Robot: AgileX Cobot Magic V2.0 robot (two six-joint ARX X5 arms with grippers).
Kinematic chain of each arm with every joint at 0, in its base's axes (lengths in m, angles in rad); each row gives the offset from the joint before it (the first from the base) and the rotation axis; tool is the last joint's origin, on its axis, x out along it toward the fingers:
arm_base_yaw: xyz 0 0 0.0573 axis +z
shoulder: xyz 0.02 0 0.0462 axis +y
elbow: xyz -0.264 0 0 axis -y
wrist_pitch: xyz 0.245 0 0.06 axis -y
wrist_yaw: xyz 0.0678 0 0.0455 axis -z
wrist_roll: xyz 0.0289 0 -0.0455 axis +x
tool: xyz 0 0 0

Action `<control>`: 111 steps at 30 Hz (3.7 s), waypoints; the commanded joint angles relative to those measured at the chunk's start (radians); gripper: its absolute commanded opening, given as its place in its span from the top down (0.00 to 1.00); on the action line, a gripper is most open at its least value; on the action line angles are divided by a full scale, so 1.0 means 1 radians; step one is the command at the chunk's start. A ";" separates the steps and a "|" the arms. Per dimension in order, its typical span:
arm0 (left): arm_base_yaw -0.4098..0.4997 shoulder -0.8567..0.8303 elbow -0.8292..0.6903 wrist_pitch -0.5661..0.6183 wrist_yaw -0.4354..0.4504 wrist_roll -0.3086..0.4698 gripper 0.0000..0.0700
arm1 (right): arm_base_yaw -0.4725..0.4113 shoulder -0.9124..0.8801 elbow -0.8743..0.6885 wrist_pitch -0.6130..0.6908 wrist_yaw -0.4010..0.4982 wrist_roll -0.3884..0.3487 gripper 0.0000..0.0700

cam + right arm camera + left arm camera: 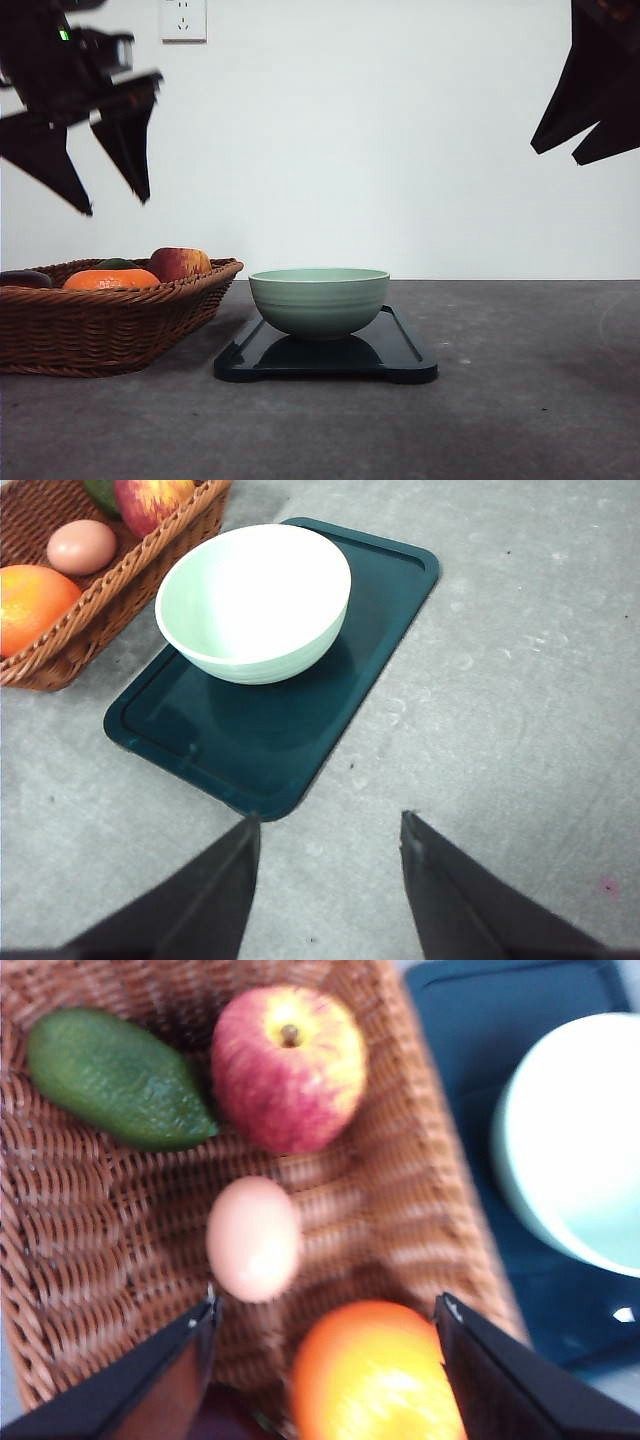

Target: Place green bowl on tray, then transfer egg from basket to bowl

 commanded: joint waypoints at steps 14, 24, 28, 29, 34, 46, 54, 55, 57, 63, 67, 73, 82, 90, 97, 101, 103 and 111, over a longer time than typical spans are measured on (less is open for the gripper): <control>-0.003 0.191 0.022 0.125 -0.058 0.025 0.37 | 0.006 0.006 0.005 0.010 0.030 -0.001 0.60; -0.003 0.257 0.022 0.152 -0.059 0.024 0.37 | 0.006 0.006 0.005 0.010 0.030 -0.001 0.60; -0.003 0.281 0.022 0.149 -0.059 0.019 0.38 | 0.006 0.006 0.005 0.010 0.030 -0.001 0.60; -0.003 0.285 0.022 0.147 -0.059 0.015 0.38 | 0.006 0.006 0.005 0.010 0.030 -0.001 0.60; -0.003 0.289 0.022 0.149 -0.059 0.004 0.39 | 0.006 0.006 0.005 0.010 0.030 0.000 0.60; -0.003 0.289 0.022 0.146 -0.059 -0.034 0.65 | 0.006 0.006 0.005 0.010 0.030 0.000 0.60; -0.002 0.276 0.022 0.131 -0.060 -0.046 0.75 | 0.006 0.006 0.006 0.009 0.031 0.001 0.60; -0.002 0.269 0.022 0.128 -0.061 -0.046 0.75 | 0.006 0.006 0.006 0.009 0.031 0.001 0.60; -0.001 0.247 0.022 0.124 -0.069 -0.046 0.74 | 0.006 0.006 0.006 0.009 0.031 0.001 0.60; 0.000 0.139 0.022 0.097 -0.072 -0.046 0.75 | 0.006 0.006 0.005 0.010 0.031 0.001 0.60; 0.000 0.058 0.022 0.048 -0.072 -0.045 0.75 | 0.006 0.006 0.006 0.010 0.031 0.001 0.60; -0.007 -0.053 0.022 0.019 -0.061 -0.045 0.74 | 0.006 0.006 0.006 0.012 0.031 0.000 0.60; -0.073 -0.126 0.022 0.110 0.044 -0.048 0.74 | 0.006 0.006 0.005 0.012 0.031 0.000 0.60; -0.204 -0.106 0.022 0.221 0.044 -0.046 0.74 | 0.006 0.006 0.005 0.012 0.031 -0.001 0.60; -0.292 -0.044 0.022 0.316 0.042 -0.046 0.74 | 0.006 0.006 0.005 0.012 0.030 -0.001 0.60; -0.324 0.019 0.022 0.362 0.039 -0.046 0.74 | 0.006 0.006 0.006 0.012 0.030 -0.001 0.60; -0.337 0.053 0.022 0.390 0.039 -0.046 0.74 | 0.006 0.006 0.005 0.012 0.030 -0.001 0.60; -0.383 0.182 0.022 0.493 0.013 -0.045 0.74 | 0.006 0.006 0.006 0.012 0.030 -0.001 0.60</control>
